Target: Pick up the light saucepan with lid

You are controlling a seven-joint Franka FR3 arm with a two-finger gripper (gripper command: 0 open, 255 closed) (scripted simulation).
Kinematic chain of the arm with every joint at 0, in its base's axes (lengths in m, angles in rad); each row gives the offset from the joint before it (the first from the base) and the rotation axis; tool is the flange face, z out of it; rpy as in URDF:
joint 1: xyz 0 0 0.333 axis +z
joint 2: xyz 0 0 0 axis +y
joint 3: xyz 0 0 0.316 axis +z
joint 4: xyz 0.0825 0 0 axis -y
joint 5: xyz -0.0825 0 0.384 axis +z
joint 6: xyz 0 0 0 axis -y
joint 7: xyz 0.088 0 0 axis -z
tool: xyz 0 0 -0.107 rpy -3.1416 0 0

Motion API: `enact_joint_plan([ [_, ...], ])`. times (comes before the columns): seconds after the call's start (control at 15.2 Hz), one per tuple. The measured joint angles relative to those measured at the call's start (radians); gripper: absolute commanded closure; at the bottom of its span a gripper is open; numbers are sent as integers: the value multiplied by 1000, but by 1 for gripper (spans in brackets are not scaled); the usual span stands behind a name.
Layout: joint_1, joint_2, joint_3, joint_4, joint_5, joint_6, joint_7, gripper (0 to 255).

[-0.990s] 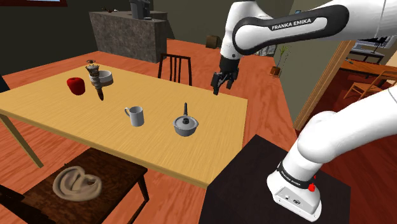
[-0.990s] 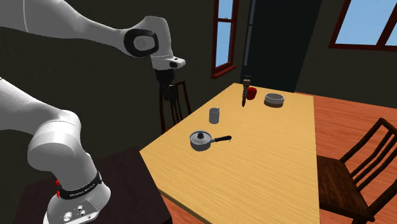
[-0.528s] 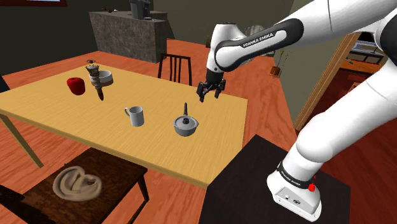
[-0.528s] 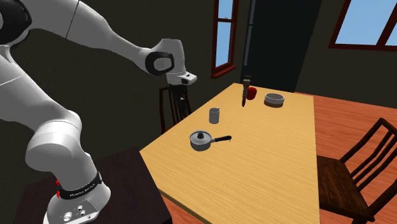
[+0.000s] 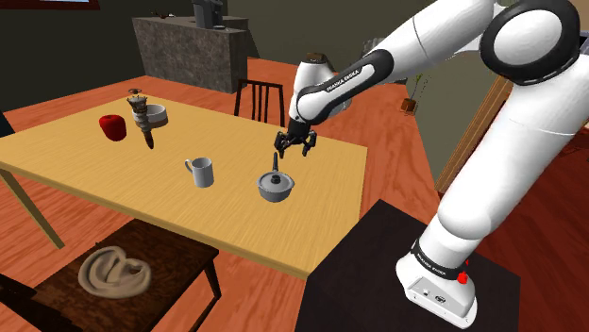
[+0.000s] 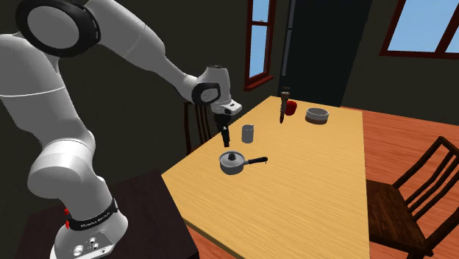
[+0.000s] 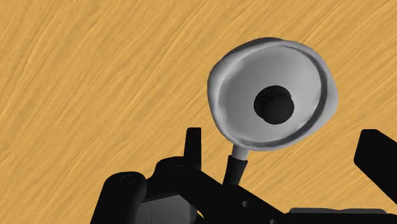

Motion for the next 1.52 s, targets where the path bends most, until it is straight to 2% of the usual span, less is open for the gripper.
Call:
enact_joint_plan([
  [0.4,0,238,-29,150,-38,108,143,0],
  [0.79,10,437,-69,296,-39,181,245,0],
  [1.32,21,538,-83,327,-49,253,261,0],
  [1.39,21,541,-83,327,-50,255,261,255],
  [1.52,21,543,-84,328,-50,258,262,255],
])
